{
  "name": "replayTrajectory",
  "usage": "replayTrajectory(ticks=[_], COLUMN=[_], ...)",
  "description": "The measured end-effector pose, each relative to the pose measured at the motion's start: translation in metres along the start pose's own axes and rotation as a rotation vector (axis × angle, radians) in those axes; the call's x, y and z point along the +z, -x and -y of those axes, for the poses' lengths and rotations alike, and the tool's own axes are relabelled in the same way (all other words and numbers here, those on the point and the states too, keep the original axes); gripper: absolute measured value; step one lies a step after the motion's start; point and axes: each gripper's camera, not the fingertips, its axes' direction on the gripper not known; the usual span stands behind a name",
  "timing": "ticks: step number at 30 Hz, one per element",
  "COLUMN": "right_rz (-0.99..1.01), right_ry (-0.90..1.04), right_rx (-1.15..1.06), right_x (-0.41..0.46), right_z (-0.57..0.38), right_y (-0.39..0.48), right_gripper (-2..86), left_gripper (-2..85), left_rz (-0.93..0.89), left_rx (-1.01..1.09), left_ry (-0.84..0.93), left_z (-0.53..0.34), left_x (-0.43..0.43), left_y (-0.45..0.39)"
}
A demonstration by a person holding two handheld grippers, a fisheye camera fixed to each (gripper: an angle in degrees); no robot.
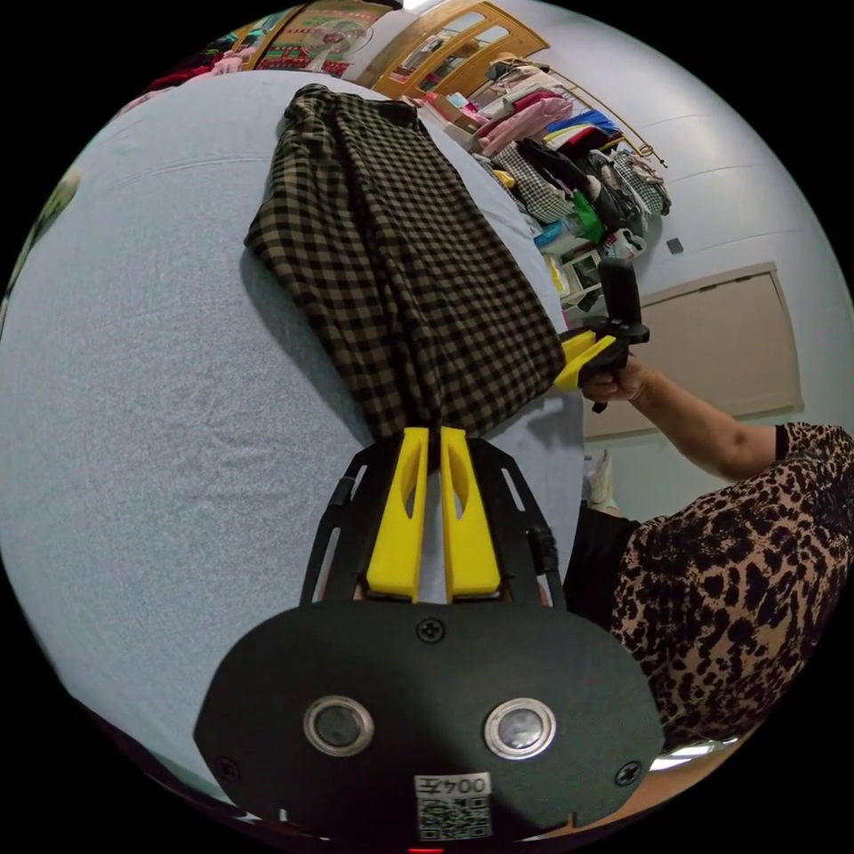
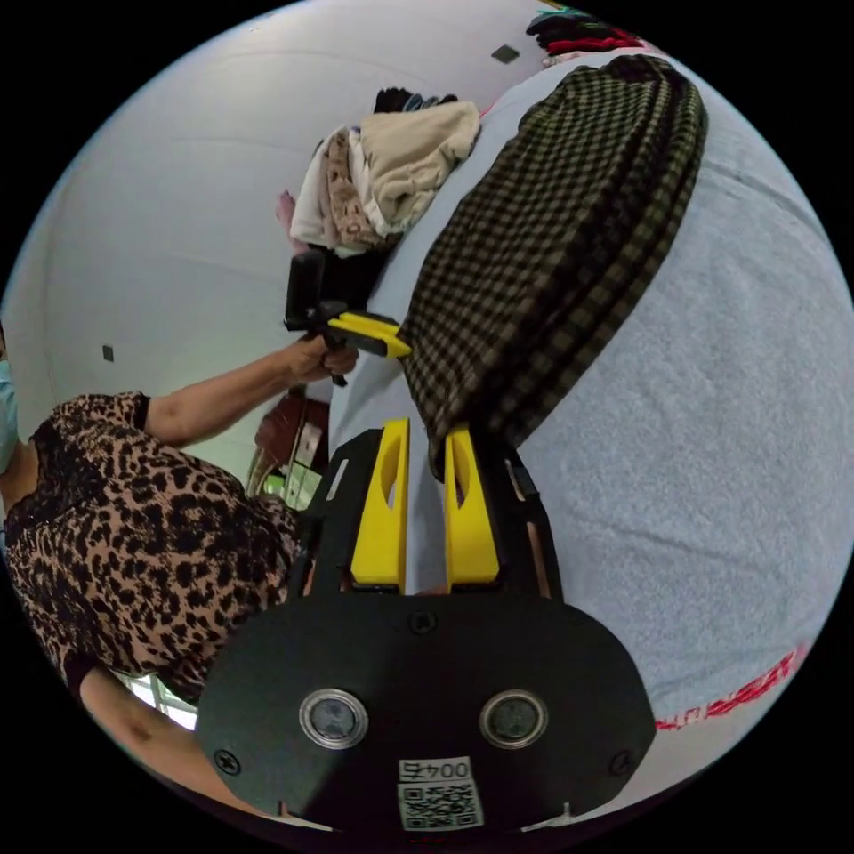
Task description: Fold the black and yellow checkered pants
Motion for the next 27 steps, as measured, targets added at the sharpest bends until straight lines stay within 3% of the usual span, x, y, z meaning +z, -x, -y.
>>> replayTrajectory(ticks=[16, 20, 27], right_rz=[-0.192, -0.348, -0.381], right_ry=[0.056, 0.110, 0.118], right_rx=[0.042, -0.029, 0.024], right_x=[0.030, 0.038, 0.056], right_z=[-0.002, -0.002, -0.009], right_y=[0.046, 0.079, 0.098], right_gripper=[3.1, 2.6, 2.1], left_gripper=[2.4, 2.3, 2.4], left_rz=[0.087, 0.145, 0.082], left_rx=[0.026, 0.117, 0.060], left_ry=[0.048, 0.057, 0.044], left_z=[-0.011, -0.022, -0.035], left_x=[-0.006, -0.014, -0.016], left_y=[-0.039, -0.059, -0.056])
